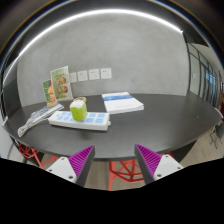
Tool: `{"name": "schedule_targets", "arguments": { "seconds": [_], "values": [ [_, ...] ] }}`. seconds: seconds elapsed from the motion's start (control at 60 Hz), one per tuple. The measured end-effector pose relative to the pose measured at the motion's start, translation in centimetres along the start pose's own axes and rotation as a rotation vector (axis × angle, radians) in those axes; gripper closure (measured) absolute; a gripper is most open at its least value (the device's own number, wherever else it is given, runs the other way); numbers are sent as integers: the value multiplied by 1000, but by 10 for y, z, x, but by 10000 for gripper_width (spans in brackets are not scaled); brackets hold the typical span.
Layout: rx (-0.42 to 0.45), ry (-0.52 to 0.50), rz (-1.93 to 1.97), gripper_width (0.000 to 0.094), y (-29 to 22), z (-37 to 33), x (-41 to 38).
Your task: Unplug charger
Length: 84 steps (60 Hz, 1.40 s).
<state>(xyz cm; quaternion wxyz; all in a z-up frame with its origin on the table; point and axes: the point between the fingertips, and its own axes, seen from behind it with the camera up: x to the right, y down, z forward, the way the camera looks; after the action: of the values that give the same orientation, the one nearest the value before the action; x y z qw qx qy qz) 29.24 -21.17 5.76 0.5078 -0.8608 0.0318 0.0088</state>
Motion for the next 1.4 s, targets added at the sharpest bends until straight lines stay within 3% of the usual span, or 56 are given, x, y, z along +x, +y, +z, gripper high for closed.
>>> {"name": "schedule_targets", "arguments": {
  "seconds": [0.233,0.4,0.483,0.7,0.717,0.767,0.95,1.167,1.283,1.4],
  "values": [
    [6,1,28,126,-28,83,-80],
    [16,55,3,122,-49,142,-106],
    [12,24,13,127,-59,164,-129],
    [110,102,-28,163,-98,194,-139],
    [121,111,-27,122,-101,196,-138],
    [140,126,-29,432,-106,203,-138],
    [183,152,-27,578,-110,202,-139],
    [175,124,-13,613,-118,200,-141],
    [394,158,-59,615,-210,148,-133],
    [472,140,-50,615,-267,120,-114]
  ]
}}
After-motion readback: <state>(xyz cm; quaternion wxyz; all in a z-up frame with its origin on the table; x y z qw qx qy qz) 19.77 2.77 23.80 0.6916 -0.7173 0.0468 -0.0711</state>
